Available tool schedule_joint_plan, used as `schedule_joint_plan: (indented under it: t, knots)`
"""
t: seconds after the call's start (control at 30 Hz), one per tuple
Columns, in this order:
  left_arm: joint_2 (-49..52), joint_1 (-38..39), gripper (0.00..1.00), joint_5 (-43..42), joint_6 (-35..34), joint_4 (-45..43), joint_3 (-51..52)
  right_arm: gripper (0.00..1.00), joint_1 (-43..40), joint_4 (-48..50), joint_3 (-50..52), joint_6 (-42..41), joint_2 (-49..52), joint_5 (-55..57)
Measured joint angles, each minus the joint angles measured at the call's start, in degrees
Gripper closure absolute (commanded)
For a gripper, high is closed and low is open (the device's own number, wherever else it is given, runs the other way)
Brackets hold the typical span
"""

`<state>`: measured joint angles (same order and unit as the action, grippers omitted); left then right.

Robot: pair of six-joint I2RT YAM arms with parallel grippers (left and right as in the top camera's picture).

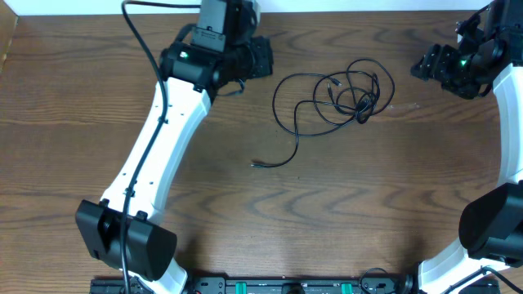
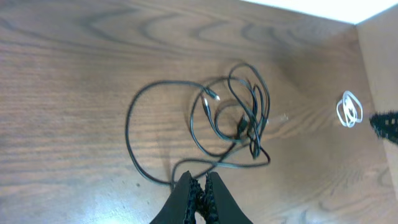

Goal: Untangle cables

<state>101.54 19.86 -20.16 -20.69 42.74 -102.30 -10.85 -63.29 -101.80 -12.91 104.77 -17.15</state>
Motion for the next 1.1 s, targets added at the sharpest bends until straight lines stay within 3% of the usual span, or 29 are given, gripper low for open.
schedule_joint_plan:
  t: [0.4,0.53,0.67,0.77,1.1]
  knots:
    - [3.0,11.9,0.92,-1.2,1.2,3.8,0.7,0.16,0.1,-0.6,0.0,-0.1,0.0,0.0]
    - [4.2,15.4,0.84,-0.9,1.3,2.9,2.6,0.16,0.1,-0.6,0.0,-0.1,0.0,0.0]
    - [8.3,18.6,0.83,-0.9,1.2,-1.8,3.5,0.15,0.1,-0.7,0.0,-0.1,0.0,0.0]
    - [12.7,20.5,0.74,-0.6,1.2,-7.7,3.6,0.15,0.1,-1.4,0.0,-0.1,0.0,0.0]
    - [25.4,22.6,0.59,3.2,-2.1,-23.7,3.9,0.15,0.1,-2.5,0.0,-0.1,0.0,0.0]
